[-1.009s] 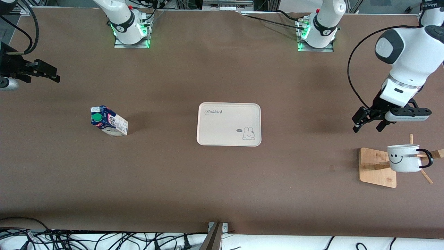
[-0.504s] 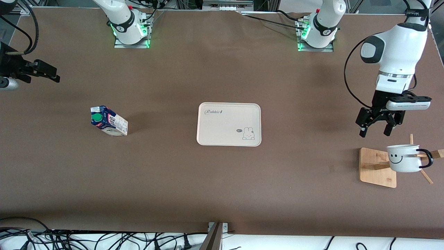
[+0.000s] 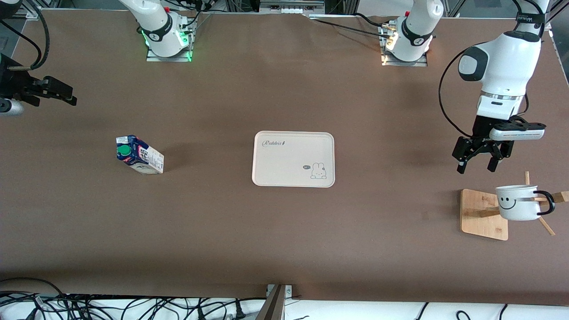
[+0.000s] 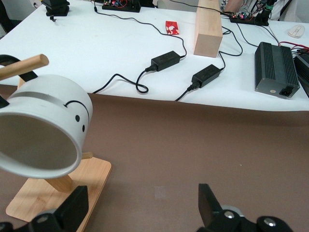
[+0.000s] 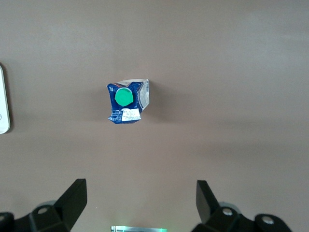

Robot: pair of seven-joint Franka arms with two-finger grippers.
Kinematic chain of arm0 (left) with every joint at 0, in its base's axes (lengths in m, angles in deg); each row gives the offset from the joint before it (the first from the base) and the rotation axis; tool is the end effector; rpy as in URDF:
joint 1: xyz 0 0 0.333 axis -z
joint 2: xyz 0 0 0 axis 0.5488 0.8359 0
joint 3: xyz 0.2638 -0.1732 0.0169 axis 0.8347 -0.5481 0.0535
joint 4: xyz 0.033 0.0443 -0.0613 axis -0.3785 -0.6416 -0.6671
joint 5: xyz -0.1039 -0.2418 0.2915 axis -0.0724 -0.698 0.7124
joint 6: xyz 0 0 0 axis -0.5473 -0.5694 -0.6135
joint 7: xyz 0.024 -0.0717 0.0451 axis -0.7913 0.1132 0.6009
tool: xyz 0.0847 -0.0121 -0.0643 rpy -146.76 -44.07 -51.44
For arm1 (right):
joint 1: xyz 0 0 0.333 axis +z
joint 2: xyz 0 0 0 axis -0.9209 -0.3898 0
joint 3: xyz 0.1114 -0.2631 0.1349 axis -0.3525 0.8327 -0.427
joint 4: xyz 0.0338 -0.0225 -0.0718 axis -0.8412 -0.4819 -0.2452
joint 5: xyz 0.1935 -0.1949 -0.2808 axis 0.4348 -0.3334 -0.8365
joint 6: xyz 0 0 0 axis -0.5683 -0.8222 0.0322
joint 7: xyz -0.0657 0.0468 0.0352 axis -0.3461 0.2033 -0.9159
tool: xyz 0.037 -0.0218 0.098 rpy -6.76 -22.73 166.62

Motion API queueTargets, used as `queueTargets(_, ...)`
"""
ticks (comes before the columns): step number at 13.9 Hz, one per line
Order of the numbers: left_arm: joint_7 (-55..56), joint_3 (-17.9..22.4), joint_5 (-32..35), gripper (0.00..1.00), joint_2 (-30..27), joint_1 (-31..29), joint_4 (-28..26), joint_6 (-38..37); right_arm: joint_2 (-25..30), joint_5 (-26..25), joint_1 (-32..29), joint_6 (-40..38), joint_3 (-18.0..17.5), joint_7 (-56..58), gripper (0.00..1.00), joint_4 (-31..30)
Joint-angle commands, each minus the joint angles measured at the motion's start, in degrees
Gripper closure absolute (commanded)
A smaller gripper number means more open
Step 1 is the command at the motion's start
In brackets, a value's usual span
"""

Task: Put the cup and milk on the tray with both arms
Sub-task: 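Move the left gripper toward the white mug on the wooden mug tree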

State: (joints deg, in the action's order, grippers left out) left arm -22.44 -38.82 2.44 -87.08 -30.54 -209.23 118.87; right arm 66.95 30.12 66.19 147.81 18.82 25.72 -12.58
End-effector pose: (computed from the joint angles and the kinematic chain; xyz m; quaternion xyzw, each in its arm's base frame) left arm 0.5278 0.0176 0.3922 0.9232 0.0590 0.3795 0.0152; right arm 0.5377 -0.0374 0.5786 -0.9989 -0.0128 0.0441 0.0060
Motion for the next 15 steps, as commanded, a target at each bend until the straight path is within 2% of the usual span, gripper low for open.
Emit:
queueTargets(1, -3.08, 0.16, -0.52, 0.00, -0.30, -0.81, -0.02, 0.47, -0.38, 0.02, -0.45, -0.95, -0.18, -0.15, 0.00, 1.06)
queueTargets(5, -3.52, 0.42, -0.52, 0.00, 0.32, -1.52, 0.60, 0.82, -0.38, 0.02, -0.45, -0.86, -0.27, -0.15, 0.00, 1.06)
queueTargets(11, -6.69, 0.68, -0.44, 0.00, 5.85, -3.01, 6.66, 2.67, -0.38, 0.02, -0.45, -0.95, -0.27, -0.15, 0.00, 1.06)
queueTargets(15, -6.69, 0.68, -0.35, 0.00, 8.75, -3.54, 7.10, 6.35, -0.38, 0.10, -0.45, -0.95, -0.27, -0.15, 0.00, 1.15)
